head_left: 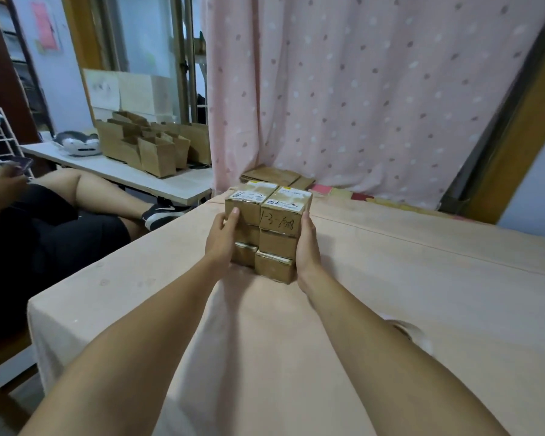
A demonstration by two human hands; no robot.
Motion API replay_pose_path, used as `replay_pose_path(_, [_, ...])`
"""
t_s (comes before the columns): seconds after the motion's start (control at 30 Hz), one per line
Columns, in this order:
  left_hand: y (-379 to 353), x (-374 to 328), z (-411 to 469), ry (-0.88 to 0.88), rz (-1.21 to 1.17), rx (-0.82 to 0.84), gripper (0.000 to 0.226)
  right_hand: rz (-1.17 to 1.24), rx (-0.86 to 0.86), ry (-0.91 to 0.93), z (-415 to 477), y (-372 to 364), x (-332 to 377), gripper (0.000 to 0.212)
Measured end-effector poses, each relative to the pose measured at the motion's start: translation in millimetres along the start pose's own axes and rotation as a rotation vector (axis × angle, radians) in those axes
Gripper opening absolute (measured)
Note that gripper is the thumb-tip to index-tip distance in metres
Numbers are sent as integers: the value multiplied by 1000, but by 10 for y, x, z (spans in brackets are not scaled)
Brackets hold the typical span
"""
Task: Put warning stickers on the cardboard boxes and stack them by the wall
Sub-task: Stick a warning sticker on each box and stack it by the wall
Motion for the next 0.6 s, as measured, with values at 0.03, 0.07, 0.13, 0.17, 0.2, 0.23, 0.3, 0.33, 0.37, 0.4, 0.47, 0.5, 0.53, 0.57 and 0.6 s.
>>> replay_pose_path(0.03, [-39, 7, -72, -6, 2, 10, 38, 9, -3, 1, -76, 75, -17, 81])
replay_pose_path(0.07, [-86, -2, -153, -8, 7, 21, 40, 21, -10, 7, -149, 155, -27, 79])
replay_pose_path(0.13, [-184, 24, -271, -13, 22, 35, 41, 43, -34, 18, -256, 309, -47, 73])
replay_pose_path(0.17, [-230, 41, -329, -19, 28, 42, 40, 51, -41, 18, -312, 379, -46, 73])
replay_pose_path(0.2, [-276, 33, -393, -28, 33, 47, 38, 58, -45, 12, -341, 440, -43, 74])
replay_pose_path(0.23, [-308, 39, -429, -37, 35, 49, 37, 62, -45, 9, -367, 480, -36, 74])
replay_pose_path(0.3, [-359, 48, -491, -45, 39, 41, 37, 64, -51, 3, -393, 548, -33, 72])
replay_pose_path(0.33, [-375, 35, -514, -43, 34, 34, 36, 62, -52, 5, -404, 566, -28, 71])
replay_pose_path(0.37, [-389, 22, -528, -42, 27, 27, 36, 50, -53, 6, -411, 576, -20, 71])
replay_pose_path(0.4, [-401, -5, -548, -45, 28, 16, 36, 43, -48, 11, -420, 581, -14, 72])
replay_pose_path(0.47, [-402, -45, -548, -53, 33, -9, 37, 25, -50, 25, -441, 589, 8, 69])
replay_pose_path(0.5, [-392, -62, -542, -57, 40, -27, 37, 10, -67, 29, -449, 602, 35, 65])
replay_pose_path(0.53, [-388, -105, -553, -66, 40, -51, 38, -5, -87, 32, -466, 618, 76, 62])
replay_pose_path(0.57, [-382, -146, -550, -89, 50, -91, 40, -25, -105, 40, -473, 638, 114, 61])
replay_pose_path(0.6, [-376, -188, -541, -138, 88, -133, 43, -49, -122, 49, -476, 658, 147, 63])
Point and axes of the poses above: each hand's wrist, its own z-axis towards the middle knuckle, its own y-axis out of the back of the hand, x = y × z, the point moved 1 cm from there along z, towards the middle knuckle, and after that the axes turned 12 degrees about -z, right-handed, at the moved point
